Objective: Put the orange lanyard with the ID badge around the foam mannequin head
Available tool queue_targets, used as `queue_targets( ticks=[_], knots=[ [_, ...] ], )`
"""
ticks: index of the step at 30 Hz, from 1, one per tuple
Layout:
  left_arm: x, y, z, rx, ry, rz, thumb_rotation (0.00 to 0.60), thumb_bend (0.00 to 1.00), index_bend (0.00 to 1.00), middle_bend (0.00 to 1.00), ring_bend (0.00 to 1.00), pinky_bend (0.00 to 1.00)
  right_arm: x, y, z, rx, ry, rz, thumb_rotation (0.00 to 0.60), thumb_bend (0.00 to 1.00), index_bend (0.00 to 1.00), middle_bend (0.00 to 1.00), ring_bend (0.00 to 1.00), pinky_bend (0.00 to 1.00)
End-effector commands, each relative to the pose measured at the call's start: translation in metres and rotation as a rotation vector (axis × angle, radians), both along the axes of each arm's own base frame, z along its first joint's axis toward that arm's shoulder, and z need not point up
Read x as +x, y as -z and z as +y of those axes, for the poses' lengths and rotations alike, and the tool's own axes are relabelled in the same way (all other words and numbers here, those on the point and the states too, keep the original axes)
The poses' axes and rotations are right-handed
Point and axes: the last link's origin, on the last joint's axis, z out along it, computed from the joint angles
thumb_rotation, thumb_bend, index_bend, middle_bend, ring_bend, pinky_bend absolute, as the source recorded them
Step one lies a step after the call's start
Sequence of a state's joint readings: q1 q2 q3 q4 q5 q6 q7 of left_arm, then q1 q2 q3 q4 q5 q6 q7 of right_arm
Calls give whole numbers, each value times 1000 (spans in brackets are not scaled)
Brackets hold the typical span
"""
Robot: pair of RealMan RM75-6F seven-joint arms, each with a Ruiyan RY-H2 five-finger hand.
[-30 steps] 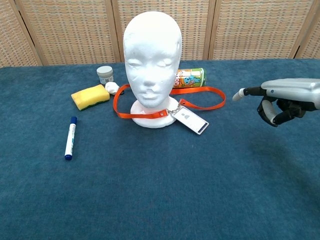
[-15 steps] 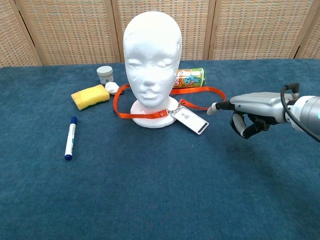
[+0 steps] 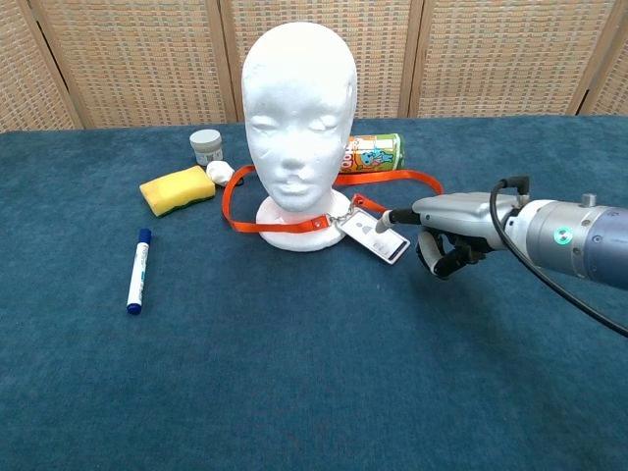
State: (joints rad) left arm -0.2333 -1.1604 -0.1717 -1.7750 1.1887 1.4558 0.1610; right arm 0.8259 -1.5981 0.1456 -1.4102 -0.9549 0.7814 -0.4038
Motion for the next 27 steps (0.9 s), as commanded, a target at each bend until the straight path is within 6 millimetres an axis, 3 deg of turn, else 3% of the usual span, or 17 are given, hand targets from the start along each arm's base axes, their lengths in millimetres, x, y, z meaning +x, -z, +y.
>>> queue_targets(
  ticks=[1, 12, 21, 27],
  knots=[
    [0, 0, 0, 0, 0, -1, 600, 7, 0, 0, 0, 0, 3, 4, 0, 8, -5, 5, 600, 969, 105, 702, 545, 782],
    [-1, 1, 0, -4, -2, -1, 600, 8, 0, 0, 0, 0, 10, 15, 1, 31, 11, -6, 600, 969, 168, 702, 545, 782],
    [-1, 1, 1, -7, -4, -5, 600, 8, 0, 0, 0, 0, 11, 16, 5, 56, 6, 1, 600, 969, 296, 702, 545, 782],
    [-1, 1, 1, -9, -3, -7, 600, 8, 0, 0, 0, 0, 13, 14, 11, 70, -8, 19, 600, 969, 299, 702, 545, 782]
  ],
)
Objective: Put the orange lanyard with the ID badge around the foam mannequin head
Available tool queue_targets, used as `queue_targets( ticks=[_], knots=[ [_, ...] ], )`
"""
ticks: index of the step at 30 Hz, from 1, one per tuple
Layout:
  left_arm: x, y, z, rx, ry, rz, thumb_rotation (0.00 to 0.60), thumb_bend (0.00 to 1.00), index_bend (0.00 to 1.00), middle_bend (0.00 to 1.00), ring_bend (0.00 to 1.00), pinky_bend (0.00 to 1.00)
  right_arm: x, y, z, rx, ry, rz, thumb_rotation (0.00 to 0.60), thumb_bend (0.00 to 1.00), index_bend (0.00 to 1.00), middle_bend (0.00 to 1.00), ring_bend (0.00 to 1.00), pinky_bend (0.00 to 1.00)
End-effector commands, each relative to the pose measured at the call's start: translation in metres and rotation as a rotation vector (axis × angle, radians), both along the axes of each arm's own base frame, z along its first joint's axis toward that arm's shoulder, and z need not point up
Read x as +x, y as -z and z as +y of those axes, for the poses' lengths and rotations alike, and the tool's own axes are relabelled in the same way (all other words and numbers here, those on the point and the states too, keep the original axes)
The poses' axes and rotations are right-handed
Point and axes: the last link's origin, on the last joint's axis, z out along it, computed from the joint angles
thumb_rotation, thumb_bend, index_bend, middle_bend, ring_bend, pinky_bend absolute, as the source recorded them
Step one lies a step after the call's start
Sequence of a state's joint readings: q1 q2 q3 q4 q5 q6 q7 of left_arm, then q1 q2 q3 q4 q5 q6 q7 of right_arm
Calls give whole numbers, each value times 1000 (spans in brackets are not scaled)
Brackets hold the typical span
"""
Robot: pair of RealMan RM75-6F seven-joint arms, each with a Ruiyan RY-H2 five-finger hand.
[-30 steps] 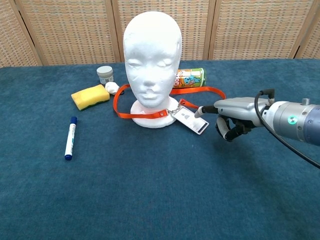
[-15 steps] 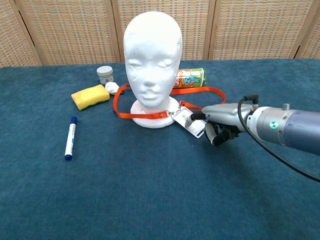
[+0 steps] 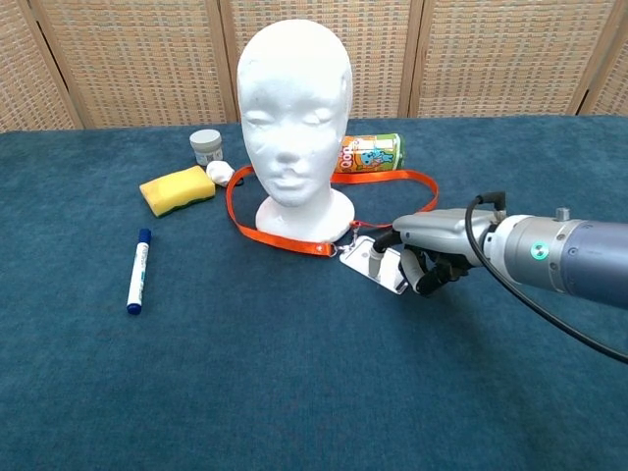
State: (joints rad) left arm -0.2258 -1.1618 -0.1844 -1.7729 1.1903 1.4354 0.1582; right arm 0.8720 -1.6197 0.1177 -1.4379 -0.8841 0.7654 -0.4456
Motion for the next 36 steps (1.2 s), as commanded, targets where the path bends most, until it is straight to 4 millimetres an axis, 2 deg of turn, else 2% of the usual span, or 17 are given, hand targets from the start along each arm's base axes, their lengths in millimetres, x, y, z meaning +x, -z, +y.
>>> queue_targets(
  ticks=[1, 11, 15, 25, 36],
  knots=[
    [0, 0, 0, -2, 0, 0, 600, 8, 0, 0, 0, 0, 1, -1, 2, 4, -5, 10, 600, 969, 299, 702, 545, 782],
    [0, 1, -1, -6, 2, 4, 600, 7, 0, 0, 0, 0, 5, -7, 21, 60, -51, 76, 600, 969, 330, 702, 545, 782],
    [1, 2, -1, -7, 4, 6, 600, 8, 0, 0, 0, 0, 13, -8, 37, 102, -87, 81, 600, 969, 332, 702, 545, 782],
    [1, 2, -2, -11, 6, 8, 600, 7, 0, 0, 0, 0, 27, -4, 57, 143, -137, 72, 600, 969, 338, 702, 545, 782],
    [-1, 1, -3, -13, 6, 2, 600, 8, 0, 0, 0, 0, 39, -2, 65, 149, -168, 71, 600, 969, 344, 702, 545, 782]
  ],
)
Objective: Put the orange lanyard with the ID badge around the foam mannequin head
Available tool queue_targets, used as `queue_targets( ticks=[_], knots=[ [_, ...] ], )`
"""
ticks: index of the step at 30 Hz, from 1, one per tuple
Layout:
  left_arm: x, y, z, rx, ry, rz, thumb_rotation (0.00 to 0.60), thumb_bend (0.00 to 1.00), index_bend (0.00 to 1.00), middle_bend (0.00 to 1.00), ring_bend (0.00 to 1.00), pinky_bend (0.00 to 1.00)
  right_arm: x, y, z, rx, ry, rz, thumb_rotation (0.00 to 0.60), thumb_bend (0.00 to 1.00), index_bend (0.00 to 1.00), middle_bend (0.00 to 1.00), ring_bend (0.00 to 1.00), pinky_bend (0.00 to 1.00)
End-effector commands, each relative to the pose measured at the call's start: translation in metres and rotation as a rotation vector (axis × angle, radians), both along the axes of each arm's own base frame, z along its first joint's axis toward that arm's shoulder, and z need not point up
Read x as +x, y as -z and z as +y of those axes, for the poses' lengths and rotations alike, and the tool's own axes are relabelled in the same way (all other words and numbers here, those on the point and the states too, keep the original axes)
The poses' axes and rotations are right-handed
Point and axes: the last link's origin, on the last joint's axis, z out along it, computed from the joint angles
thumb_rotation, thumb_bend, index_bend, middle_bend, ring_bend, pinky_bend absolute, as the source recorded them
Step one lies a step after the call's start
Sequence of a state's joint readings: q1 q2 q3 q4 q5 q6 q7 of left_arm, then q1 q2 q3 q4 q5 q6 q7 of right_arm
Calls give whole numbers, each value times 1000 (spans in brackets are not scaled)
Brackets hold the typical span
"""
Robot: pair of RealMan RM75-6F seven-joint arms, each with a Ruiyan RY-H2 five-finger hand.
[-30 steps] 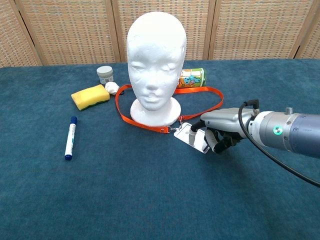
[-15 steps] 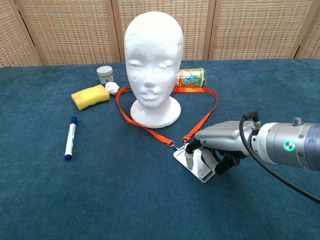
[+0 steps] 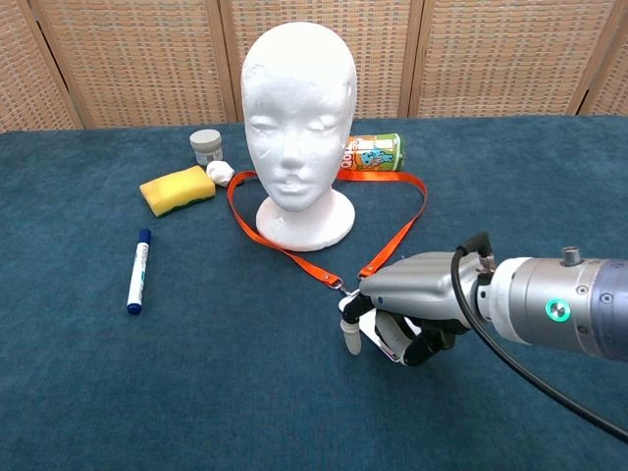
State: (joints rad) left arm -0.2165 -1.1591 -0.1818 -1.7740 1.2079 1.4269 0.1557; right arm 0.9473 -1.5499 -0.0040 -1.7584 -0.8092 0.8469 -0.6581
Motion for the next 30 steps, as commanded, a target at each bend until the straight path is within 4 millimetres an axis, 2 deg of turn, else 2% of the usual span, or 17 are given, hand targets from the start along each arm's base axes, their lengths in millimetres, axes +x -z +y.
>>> queue_targets(
  ticks=[1, 6, 10, 18, 30],
  knots=[
    [-1, 0, 0, 0, -1, -1, 600, 8, 0, 0, 0, 0, 5, -4, -2, -20, -11, -16, 600, 969, 345, 702, 545, 782],
    [-1, 0, 0, -2, 0, -3, 600, 8, 0, 0, 0, 0, 7, -16, -11, -65, -15, -22, 600, 969, 345, 702, 545, 782],
    [0, 0, 0, -4, 1, -3, 600, 8, 0, 0, 0, 0, -5, -24, -19, -101, -13, 26, 600, 969, 345, 702, 545, 782],
    [0, 1, -1, -7, 1, -1, 600, 8, 0, 0, 0, 0, -26, -27, -22, -125, -17, 99, 600, 969, 345, 702, 553, 785],
    [0, 2, 0, -10, 1, -1, 600, 8, 0, 0, 0, 0, -32, -23, -20, -114, -7, 114, 600, 969, 345, 702, 553, 785]
  ],
)
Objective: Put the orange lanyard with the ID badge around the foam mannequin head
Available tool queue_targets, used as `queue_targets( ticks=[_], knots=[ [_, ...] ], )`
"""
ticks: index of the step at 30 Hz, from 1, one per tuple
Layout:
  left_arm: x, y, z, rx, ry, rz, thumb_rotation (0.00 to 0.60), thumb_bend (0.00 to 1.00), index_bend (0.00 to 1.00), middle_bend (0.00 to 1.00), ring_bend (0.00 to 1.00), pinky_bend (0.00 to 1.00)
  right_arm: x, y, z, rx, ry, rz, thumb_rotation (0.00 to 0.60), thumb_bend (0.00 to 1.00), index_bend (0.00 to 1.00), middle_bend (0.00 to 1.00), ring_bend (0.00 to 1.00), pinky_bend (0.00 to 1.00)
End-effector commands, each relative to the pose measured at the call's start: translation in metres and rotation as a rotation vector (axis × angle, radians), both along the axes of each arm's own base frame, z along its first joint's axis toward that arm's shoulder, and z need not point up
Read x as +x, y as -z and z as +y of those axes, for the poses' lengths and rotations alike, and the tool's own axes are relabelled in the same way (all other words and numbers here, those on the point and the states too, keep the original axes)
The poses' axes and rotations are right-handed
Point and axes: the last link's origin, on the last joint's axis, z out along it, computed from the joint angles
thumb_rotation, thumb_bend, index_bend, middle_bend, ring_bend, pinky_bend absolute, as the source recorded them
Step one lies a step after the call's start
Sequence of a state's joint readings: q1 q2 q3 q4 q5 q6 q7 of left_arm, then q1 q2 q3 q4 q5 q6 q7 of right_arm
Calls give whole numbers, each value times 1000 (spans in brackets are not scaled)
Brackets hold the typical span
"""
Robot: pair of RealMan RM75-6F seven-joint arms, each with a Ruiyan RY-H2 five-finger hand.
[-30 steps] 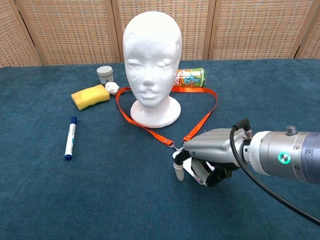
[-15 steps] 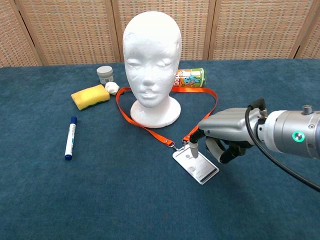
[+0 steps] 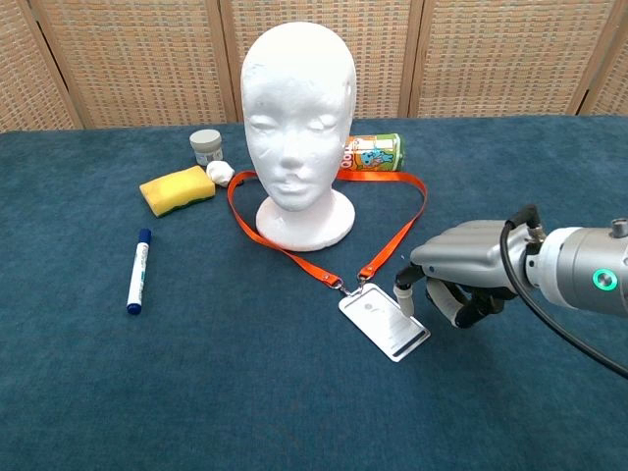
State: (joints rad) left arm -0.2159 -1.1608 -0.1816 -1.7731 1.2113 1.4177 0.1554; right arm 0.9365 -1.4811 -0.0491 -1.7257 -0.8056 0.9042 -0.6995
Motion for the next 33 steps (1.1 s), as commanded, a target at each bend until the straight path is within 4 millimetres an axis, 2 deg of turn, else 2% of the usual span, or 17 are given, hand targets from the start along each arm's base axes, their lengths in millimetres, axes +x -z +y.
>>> queue_targets(
  ticks=[1, 11, 33],
  knots=[
    [0, 0, 0, -1, 0, 0, 600, 7, 0, 0, 0, 0, 0, 2, 2, 8, 4, -1, 600, 969, 345, 702, 553, 785],
    [1, 1, 0, -4, 2, -1, 600, 8, 0, 0, 0, 0, 2, 11, 10, 48, 3, 29, 600, 969, 345, 702, 553, 785],
    [1, 3, 0, -9, 1, 3, 600, 8, 0, 0, 0, 0, 10, 13, 36, 133, -23, 49, 600, 969, 345, 702, 553, 785]
  ],
)
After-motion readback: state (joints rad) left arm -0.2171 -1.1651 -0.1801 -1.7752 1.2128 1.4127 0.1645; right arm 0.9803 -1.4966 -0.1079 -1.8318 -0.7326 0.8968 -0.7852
